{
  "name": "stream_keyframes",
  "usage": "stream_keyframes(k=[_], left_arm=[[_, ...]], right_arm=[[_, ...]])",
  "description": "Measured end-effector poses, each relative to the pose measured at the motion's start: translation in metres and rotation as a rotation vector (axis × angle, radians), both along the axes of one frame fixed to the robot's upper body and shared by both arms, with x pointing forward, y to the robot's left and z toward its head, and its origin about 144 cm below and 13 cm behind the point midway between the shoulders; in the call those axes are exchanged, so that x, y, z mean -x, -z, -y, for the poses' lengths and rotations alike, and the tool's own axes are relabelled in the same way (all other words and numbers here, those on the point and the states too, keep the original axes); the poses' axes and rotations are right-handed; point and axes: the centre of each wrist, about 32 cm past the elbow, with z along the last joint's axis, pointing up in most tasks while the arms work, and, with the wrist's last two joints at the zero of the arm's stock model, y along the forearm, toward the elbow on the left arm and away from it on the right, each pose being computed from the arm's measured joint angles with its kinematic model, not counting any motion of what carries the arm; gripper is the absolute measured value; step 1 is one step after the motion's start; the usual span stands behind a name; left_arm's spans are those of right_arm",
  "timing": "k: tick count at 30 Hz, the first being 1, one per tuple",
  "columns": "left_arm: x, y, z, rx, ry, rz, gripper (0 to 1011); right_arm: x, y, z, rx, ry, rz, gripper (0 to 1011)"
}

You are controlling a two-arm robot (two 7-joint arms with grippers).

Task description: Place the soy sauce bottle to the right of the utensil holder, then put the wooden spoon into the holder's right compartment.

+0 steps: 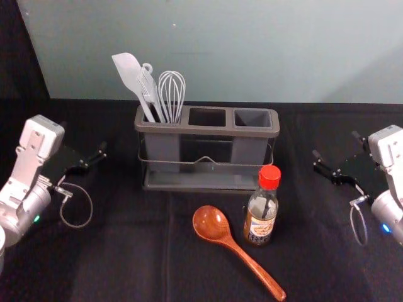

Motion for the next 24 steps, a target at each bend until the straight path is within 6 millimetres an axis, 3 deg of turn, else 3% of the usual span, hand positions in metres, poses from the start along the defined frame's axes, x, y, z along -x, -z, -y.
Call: stream_keyframes(k=[24], left_arm=[[0.0000, 0.0000, 0.0000, 0.000, 0.000, 0.000, 1005]], right_arm=[[0.0000, 0.0000, 0.0000, 0.000, 0.000, 0.000, 1003]])
